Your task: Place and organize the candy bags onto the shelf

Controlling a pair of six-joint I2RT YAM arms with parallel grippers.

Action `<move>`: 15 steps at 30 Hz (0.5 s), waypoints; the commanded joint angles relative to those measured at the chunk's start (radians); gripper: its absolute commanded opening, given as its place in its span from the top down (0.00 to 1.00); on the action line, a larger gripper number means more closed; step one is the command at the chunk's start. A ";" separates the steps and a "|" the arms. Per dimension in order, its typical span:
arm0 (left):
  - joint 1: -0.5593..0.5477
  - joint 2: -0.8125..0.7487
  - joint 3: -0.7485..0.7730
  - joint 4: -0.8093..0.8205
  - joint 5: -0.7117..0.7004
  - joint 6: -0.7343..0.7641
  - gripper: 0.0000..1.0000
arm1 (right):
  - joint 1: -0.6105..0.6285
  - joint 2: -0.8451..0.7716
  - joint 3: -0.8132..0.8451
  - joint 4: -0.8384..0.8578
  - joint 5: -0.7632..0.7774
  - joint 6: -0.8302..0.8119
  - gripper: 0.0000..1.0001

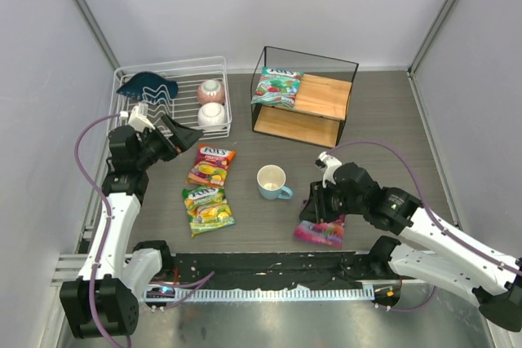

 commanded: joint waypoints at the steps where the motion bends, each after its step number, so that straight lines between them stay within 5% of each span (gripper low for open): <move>1: 0.006 -0.007 0.002 0.020 0.022 0.001 0.00 | 0.039 0.021 -0.006 -0.005 -0.056 0.076 0.61; 2: 0.006 -0.005 0.002 0.022 0.022 0.001 0.00 | 0.043 0.015 -0.010 -0.005 -0.046 0.086 0.49; 4: 0.006 -0.007 0.000 0.020 0.022 0.001 0.00 | 0.043 -0.019 -0.015 -0.007 -0.024 0.111 0.44; 12: 0.006 -0.007 -0.006 0.031 0.027 -0.007 0.00 | 0.043 -0.106 -0.007 -0.214 0.556 0.532 0.43; 15: 0.006 -0.005 -0.006 0.031 0.030 -0.009 0.00 | 0.043 -0.103 -0.075 -0.214 0.602 0.704 0.41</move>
